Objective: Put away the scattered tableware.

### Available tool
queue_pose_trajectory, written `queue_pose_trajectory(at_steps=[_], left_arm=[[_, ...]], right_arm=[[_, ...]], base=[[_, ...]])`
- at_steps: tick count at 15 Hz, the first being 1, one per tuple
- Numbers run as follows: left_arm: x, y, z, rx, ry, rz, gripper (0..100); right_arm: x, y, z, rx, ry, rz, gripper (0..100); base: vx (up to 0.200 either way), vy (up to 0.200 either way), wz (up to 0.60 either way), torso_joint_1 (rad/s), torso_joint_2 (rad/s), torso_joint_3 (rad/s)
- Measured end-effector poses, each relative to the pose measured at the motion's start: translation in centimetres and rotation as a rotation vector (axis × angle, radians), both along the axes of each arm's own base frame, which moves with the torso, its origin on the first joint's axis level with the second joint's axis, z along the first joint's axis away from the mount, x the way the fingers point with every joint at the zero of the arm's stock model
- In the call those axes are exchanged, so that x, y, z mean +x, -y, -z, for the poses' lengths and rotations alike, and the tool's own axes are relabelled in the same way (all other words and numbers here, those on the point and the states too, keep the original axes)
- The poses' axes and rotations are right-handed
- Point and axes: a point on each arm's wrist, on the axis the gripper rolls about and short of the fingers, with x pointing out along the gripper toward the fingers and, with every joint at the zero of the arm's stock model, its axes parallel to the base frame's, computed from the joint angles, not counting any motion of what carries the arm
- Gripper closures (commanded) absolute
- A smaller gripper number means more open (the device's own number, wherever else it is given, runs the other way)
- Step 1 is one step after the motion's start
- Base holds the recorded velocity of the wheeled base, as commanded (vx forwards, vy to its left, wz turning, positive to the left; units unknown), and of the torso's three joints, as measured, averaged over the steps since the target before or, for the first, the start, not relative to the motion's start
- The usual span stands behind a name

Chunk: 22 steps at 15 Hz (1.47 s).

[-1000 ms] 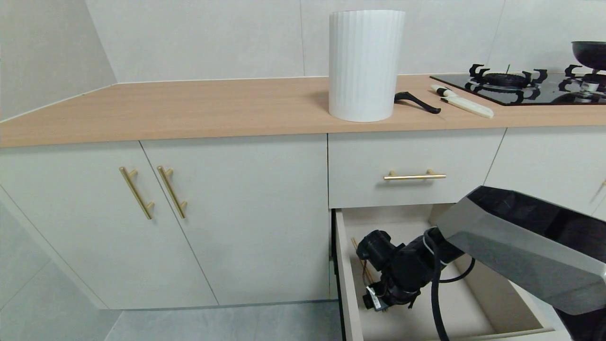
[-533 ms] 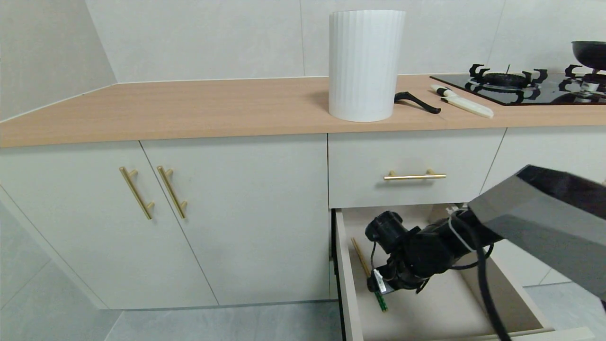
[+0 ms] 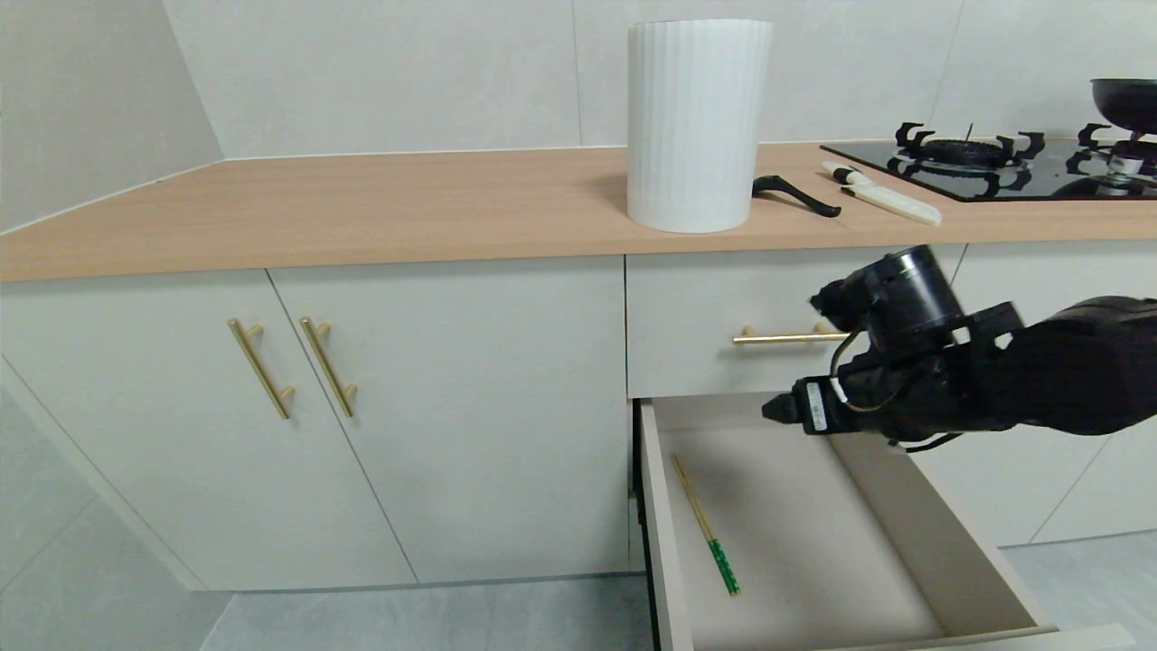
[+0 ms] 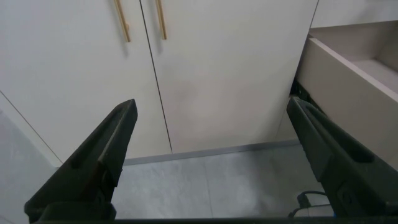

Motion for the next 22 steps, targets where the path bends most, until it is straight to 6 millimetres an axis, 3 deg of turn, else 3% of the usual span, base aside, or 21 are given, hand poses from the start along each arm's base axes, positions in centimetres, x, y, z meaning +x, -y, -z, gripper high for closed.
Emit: queue_pose_trajectory(at_steps=[3,5,13,22], left_arm=[[0.0,0.0,0.0,0.0,0.0,0.0,0],[0.0,0.0,0.0,0.0,0.0,0.0,0],[0.0,0.0,0.0,0.0,-0.002,0.0,0],[0.0,0.0,0.0,0.0,0.0,0.0,0]], right_arm=[[-1.2,1.8,-3.0,0.041,0.085,0.032,0],[-1.5,2.2,-3.8,0.055,0.117,0.037,0],[-1.4,3.1,-4.1,0.041,0.132,0.054,0],[-1.5,3.4,-4.3,0.034,0.14,0.056,0]], base=[[0.0,0.0,0.0,0.0,0.0,0.0],[0.0,0.0,0.0,0.0,0.0,0.0],[0.0,0.0,0.0,0.004,-0.02,-0.011],[0.0,0.0,0.0,0.124,-0.4,-0.284]])
